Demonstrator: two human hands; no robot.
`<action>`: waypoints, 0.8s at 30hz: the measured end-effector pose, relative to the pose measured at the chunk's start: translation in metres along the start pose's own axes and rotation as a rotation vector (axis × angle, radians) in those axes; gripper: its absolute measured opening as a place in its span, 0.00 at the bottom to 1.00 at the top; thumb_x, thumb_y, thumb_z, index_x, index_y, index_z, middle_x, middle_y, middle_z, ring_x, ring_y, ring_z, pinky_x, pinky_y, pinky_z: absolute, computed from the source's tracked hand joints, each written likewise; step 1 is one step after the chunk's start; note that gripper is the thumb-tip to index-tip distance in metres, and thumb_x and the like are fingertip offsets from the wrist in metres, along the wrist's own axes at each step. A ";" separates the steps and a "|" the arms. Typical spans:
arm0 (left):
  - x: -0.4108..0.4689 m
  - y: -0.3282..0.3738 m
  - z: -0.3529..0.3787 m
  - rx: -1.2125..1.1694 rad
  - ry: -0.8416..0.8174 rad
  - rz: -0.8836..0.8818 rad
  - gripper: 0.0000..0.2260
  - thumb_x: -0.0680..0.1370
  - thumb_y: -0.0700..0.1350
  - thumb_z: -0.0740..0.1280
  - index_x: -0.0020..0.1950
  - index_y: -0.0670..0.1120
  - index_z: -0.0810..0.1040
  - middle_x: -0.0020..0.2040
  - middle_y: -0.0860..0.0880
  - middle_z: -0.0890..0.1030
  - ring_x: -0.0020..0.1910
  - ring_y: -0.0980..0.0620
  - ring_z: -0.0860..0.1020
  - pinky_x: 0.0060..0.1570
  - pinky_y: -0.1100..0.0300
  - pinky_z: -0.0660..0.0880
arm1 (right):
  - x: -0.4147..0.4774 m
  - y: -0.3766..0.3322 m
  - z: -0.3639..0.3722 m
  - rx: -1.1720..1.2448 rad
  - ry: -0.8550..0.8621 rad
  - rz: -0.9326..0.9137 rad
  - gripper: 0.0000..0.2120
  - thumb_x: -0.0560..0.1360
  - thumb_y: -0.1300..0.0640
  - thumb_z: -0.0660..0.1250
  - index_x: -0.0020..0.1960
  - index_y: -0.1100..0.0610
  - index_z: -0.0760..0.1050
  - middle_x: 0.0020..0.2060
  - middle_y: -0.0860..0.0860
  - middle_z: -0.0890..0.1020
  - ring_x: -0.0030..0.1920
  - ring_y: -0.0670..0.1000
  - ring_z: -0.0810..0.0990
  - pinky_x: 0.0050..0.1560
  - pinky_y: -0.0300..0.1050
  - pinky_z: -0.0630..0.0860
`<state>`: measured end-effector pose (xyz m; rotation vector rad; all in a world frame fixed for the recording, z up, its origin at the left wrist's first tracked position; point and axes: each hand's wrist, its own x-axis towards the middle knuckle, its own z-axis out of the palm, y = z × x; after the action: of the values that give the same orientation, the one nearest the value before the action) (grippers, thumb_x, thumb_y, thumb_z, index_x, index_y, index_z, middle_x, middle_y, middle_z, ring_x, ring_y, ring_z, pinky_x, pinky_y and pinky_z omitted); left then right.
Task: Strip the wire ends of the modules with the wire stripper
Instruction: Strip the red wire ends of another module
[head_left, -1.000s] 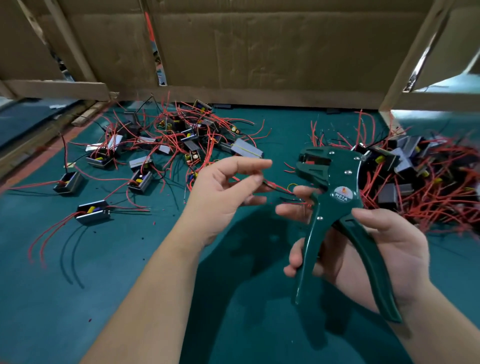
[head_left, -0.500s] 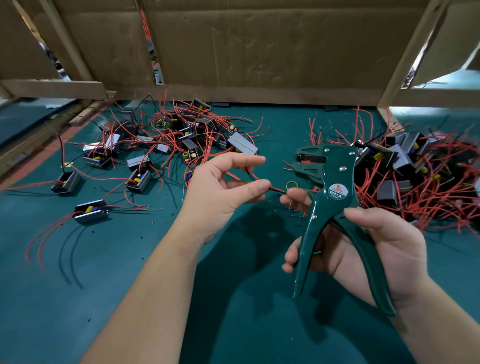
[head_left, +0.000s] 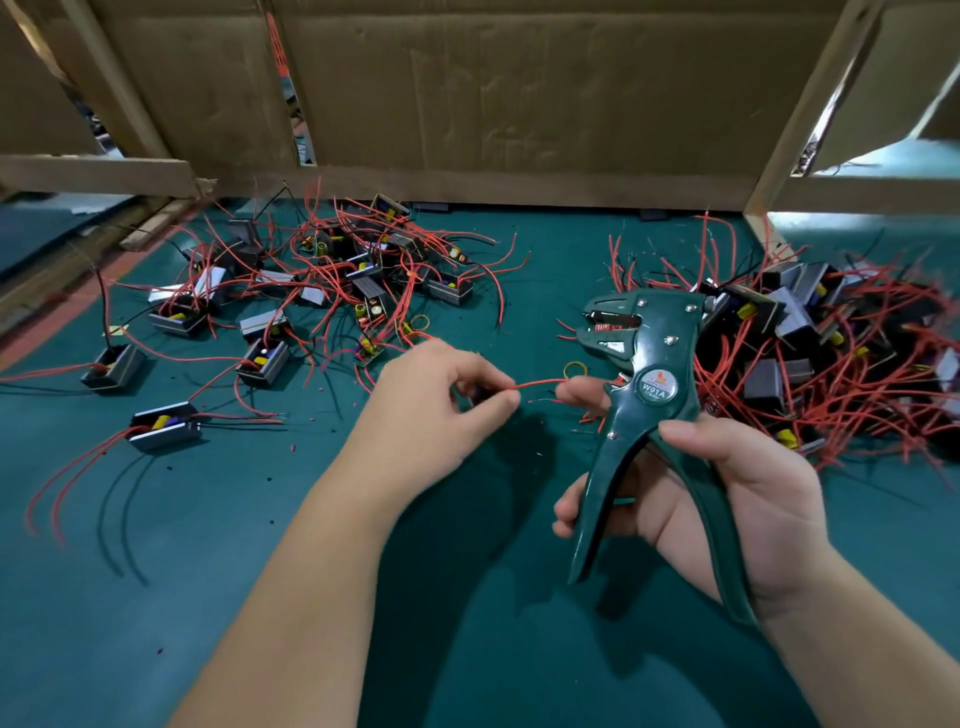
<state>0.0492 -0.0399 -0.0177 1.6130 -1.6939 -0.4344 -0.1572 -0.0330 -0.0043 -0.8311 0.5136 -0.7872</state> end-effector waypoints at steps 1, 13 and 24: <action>0.000 0.001 0.001 0.079 0.009 0.065 0.02 0.72 0.52 0.73 0.43 0.57 0.83 0.41 0.54 0.73 0.42 0.60 0.72 0.45 0.64 0.66 | 0.000 0.000 0.000 0.000 -0.003 0.005 0.38 0.56 0.50 0.77 0.62 0.65 0.75 0.49 0.69 0.76 0.37 0.67 0.79 0.42 0.66 0.76; 0.001 0.007 0.003 -0.232 0.069 0.130 0.09 0.80 0.51 0.59 0.42 0.51 0.72 0.32 0.52 0.75 0.30 0.56 0.75 0.33 0.65 0.67 | 0.000 0.000 0.000 0.033 0.008 0.029 0.40 0.56 0.51 0.77 0.65 0.62 0.73 0.48 0.69 0.80 0.37 0.65 0.80 0.41 0.62 0.78; 0.003 0.011 0.005 -0.145 0.153 0.255 0.08 0.80 0.46 0.60 0.42 0.47 0.74 0.34 0.53 0.71 0.34 0.58 0.67 0.35 0.65 0.64 | -0.001 0.009 0.008 0.085 -0.204 0.189 0.22 0.61 0.54 0.76 0.50 0.65 0.78 0.40 0.67 0.80 0.37 0.65 0.80 0.42 0.60 0.78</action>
<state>0.0376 -0.0422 -0.0129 1.2739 -1.6829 -0.2914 -0.1485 -0.0250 -0.0068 -0.7616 0.3681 -0.5400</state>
